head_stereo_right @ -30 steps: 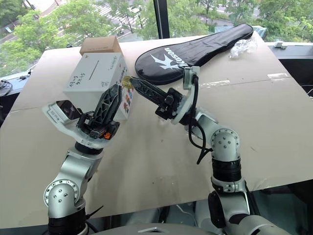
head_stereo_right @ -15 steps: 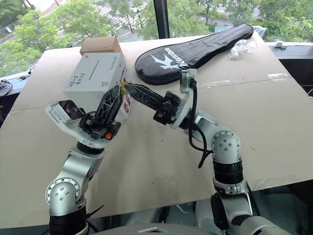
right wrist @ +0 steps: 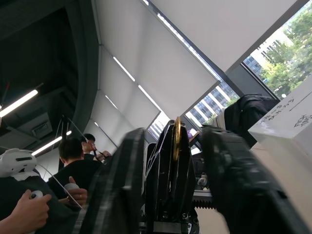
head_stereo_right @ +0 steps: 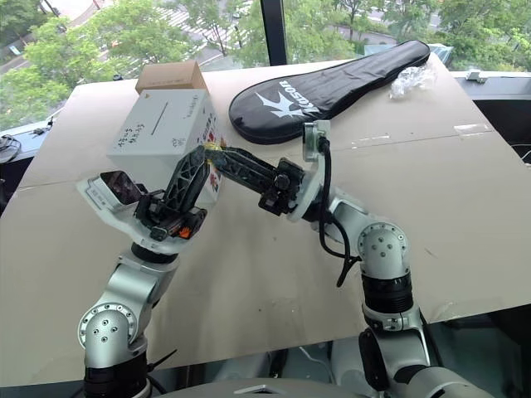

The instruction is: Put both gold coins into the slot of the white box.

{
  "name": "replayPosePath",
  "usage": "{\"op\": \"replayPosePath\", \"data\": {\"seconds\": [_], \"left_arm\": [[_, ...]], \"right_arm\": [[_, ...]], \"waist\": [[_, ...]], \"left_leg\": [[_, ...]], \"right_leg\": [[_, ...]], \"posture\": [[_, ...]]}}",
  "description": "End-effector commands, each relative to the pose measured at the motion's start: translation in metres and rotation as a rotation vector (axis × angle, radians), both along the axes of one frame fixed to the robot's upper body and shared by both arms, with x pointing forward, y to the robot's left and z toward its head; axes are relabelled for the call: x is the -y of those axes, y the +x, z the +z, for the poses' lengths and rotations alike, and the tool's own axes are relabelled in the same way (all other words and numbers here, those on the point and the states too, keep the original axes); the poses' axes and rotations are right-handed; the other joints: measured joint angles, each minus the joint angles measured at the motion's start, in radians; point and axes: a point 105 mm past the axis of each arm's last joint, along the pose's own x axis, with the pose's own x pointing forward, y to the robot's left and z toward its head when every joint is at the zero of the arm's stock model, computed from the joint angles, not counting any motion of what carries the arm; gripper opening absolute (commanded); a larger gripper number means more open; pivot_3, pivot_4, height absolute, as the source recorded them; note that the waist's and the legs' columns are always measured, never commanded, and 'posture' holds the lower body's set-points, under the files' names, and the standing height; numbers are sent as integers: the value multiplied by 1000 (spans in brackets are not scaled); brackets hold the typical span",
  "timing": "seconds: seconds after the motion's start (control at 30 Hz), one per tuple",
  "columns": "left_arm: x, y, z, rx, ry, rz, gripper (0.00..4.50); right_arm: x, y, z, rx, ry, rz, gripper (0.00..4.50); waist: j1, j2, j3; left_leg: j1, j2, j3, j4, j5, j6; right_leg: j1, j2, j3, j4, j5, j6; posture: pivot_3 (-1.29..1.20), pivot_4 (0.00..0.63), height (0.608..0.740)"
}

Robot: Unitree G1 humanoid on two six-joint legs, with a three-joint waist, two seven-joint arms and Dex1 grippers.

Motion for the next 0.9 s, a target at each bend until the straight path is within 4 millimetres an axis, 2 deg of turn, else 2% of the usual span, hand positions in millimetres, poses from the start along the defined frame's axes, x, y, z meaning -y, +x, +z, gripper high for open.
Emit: {"op": "replayPosePath", "data": {"seconds": [0.03, 0.07, 0.13, 0.2, 0.3, 0.33, 0.47, 0.53, 0.6, 0.9], "left_arm": [[-13, 2, 13, 47, 11, 104, 0], [-21, 5, 16, 56, 24, 160, 0], [-43, 14, 26, 77, 64, 312, 0], [-66, 29, 37, 92, 203, 534, 0], [-93, 62, 33, -7, 569, 860, 0], [-99, 67, 33, -25, 643, 923, 0], [-102, 75, 36, -47, 772, 1007, 0], [-101, 79, 37, -47, 848, 1037, 0], [-100, 81, 39, -51, 870, 1046, 0], [-101, 89, 31, -119, 992, 1074, 0]], "right_arm": [[7, 3, 13, 20, 59, -40, 3858], [11, 9, 12, 28, 50, -81, 4077], [23, 21, 10, 88, 0, -189, 4077], [37, 36, 7, 234, -118, -322, 4077], [53, 44, 4, 517, -329, -393, 4077], [57, 45, 5, 597, -373, -396, 4077], [61, 46, 12, 806, -468, -385, 4077], [60, 45, 15, 860, -487, -371, 4077], [59, 44, 18, 885, -487, -362, 4077], [51, 36, 33, 941, -464, -322, 4077]], "waist": [[1, 0, 0], [1, 0, 0], [2, 0, 0], [4, 0, 0], [8, 0, 0], [6, 0, 0], [-4, -1, 0], [-5, -1, 0], [-5, -1, 0], [-3, -1, 0]], "left_leg": [[0, 0, 0, 0, 0, 0], [0, 0, 0, 0, 0, 0], [0, 0, 0, 0, 0, 0], [0, 0, 0, 0, 0, 0], [0, 0, 0, 1, 0, 0], [0, 0, 0, 1, 0, 0], [-3, 0, 2, -1, 0, 0], [-12, 0, 1, 0, 0, 0], [-18, 1, 0, 3, 0, 0], [-18, 0, -1, 3, 0, 0]], "right_leg": [[0, 0, 0, 0, 0, 0], [0, 0, 0, 0, 0, 0], [0, 0, 0, 0, 0, 0], [0, 1, -1, 0, 0, 0], [0, 4, -1, 0, 0, 0], [0, 4, -1, -1, 0, 1], [-4, 1, 3, -2, 0, 1], [-13, 1, 2, -2, 0, 1], [-17, 1, 1, 0, 1, 1], [-17, 0, -1, 0, 1, 1]], "posture": [[0, 150, 740], [0, 150, 740], [0, 150, 740], [0, 150, 740], [0, 150, 740], [0, 150, 740], [0, 150, 740], [0, 150, 740], [0, 150, 740], [0, 150, 740]]}}
